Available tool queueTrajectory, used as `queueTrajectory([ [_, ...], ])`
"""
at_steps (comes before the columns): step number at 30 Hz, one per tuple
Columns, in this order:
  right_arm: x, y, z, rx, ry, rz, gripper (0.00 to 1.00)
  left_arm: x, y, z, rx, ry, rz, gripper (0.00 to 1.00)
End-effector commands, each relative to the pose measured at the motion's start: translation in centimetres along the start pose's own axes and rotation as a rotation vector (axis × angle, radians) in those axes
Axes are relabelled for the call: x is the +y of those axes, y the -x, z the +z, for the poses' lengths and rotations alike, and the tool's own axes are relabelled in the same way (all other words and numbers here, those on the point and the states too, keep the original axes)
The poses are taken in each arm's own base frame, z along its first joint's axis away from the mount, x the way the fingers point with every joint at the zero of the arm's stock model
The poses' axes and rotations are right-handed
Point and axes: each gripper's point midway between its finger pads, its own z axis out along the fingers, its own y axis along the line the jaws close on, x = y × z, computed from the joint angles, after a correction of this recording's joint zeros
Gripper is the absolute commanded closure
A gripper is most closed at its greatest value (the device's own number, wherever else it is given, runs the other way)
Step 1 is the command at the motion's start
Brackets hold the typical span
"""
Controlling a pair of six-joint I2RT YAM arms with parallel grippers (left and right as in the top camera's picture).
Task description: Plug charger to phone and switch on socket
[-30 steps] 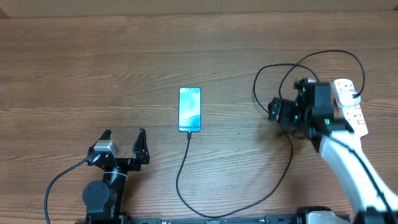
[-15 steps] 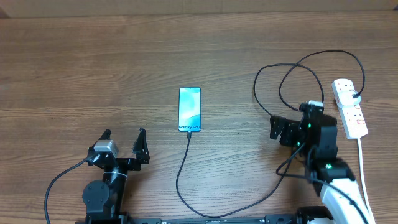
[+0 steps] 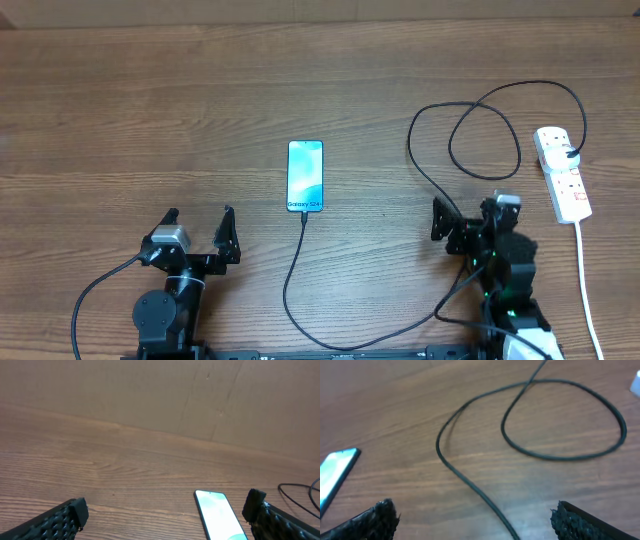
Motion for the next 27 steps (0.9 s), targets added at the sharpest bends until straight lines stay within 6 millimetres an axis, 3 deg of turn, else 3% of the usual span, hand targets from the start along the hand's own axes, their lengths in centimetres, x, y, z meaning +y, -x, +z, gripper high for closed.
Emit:
queueTrajectory([
  [1, -0.6, -0.9, -0.5, 0.010, -0.020, 0.005, 0.00, 0.0, 0.0, 0.0, -0.005, 0.000, 0.020, 0.00],
  [8, -1.4, -1.8, -1.4, 0.046, -0.049, 0.032, 0.00, 0.0, 0.0, 0.0, -0.005, 0.000, 0.020, 0.01],
  [15, -1.1, -1.2, -2.7, 0.011, -0.040, 0.028, 0.00, 0.0, 0.0, 0.0, -0.006, 0.000, 0.020, 0.01],
  [19, 0.2, 1.6, -3.7, -0.116, 0.022, 0.016, 0.00, 0.0, 0.0, 0.0, -0.006, 0.000, 0.020, 0.00],
  [27, 1.4, 5.2, -5.7, -0.292, 0.079, 0.014, 0.00, 0.0, 0.0, 0.0, -0.005, 0.000, 0.020, 0.00],
])
